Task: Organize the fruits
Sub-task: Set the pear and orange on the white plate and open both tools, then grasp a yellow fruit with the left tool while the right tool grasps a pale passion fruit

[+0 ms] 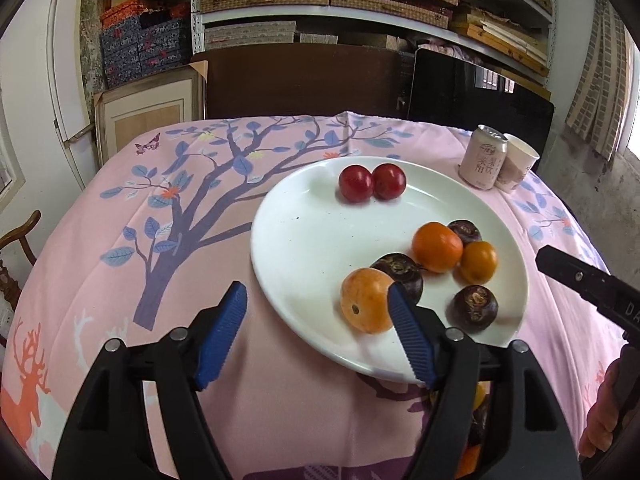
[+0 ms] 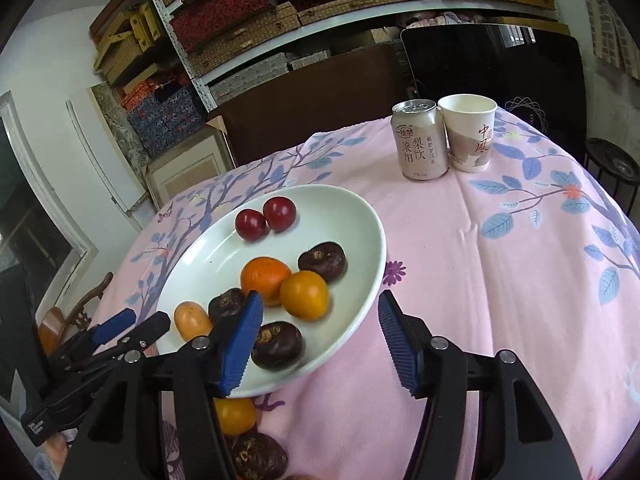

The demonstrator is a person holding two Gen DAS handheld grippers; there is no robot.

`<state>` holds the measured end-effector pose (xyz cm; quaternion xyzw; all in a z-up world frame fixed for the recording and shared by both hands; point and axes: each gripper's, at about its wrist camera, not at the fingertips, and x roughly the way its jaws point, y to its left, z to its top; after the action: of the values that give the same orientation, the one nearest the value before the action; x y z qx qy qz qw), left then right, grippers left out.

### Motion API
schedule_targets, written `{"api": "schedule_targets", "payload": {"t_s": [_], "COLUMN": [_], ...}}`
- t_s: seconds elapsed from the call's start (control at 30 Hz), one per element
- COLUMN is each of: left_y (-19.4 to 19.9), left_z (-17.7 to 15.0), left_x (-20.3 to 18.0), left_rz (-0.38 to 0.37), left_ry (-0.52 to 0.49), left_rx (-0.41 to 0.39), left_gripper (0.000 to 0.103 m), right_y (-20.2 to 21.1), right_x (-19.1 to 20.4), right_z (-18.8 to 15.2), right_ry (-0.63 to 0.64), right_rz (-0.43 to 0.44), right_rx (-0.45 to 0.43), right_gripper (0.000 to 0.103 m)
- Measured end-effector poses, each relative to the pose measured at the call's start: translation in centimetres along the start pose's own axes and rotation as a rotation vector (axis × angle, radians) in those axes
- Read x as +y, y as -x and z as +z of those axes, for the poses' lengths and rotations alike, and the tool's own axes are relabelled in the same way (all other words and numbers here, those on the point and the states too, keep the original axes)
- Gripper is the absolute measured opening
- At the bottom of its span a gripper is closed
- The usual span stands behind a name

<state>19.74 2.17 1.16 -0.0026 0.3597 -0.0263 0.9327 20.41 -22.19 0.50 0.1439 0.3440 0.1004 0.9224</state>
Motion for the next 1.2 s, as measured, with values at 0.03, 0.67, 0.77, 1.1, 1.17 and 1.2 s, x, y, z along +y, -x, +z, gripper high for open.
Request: {"api": "schedule_targets", "payload": {"t_s": [0.03, 0.67, 0.77, 1.1, 1.17, 1.2], "left_y": [0.3, 3.2, 3.1, 0.1, -0.1, -0.2], "left_z": [-0.2, -5.6, -5.4, -5.1, -5.1, -5.1], "left_x": [-0.1, -2.3, -3.8, -6.6, -6.5, -6.2], "left_rz": [0.004, -0.105, -0.129, -0.055, -0.06, -0.069], "left_ry": [-0.004, -0.052, -0.072, -0.13, -0.131, -0.122], "left_rx": [-0.006, 0.058, 0.061, 0.14, 0.142, 0.147], "left_gripper": [0.077, 0.093, 0.093, 0.093, 0.095, 0.095], "right_y": [0.3, 4.8, 5.0, 4.9, 4.8, 4.8], "right_x": [0.1, -1.4, -2.0, -1.8, -1.7, -1.6], "right_z": [-0.3, -3.9, -3.7, -3.5, -3.5, -3.6], "right_ry": [0.008, -0.012, -0.043, -0.058, -0.054, -0.052], "right_rz": [-0.01, -0.03, -0.021, 0.007, 0.007, 0.007], "right_rx": [-0.004, -0.018, -0.021, -0.003, 0.001, 0.002], "right_gripper": [0.063, 0.075, 0.075, 0.075, 0.075, 0.075]}}
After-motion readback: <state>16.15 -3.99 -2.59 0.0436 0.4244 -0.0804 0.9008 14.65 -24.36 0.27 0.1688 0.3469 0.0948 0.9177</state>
